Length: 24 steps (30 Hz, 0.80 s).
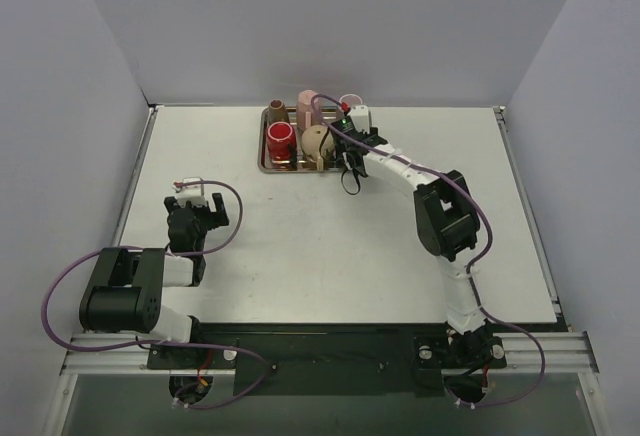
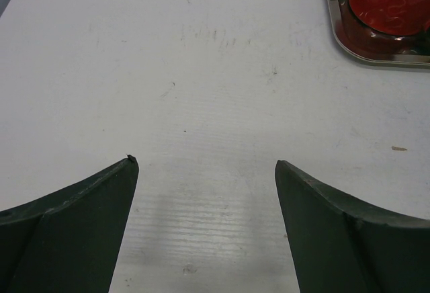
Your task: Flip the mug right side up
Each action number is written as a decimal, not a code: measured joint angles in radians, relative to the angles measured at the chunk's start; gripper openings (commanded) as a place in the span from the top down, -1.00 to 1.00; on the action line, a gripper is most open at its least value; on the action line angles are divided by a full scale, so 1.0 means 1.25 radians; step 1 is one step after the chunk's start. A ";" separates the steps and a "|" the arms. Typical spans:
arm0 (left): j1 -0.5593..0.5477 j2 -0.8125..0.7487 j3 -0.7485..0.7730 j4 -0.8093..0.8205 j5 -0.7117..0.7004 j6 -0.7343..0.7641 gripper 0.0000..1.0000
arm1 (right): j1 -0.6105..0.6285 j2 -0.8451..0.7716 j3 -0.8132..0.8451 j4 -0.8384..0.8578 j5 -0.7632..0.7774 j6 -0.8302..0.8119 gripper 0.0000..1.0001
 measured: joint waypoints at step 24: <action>0.013 -0.049 0.016 -0.079 0.033 0.001 -0.86 | -0.022 -0.171 -0.248 0.082 -0.070 0.041 1.00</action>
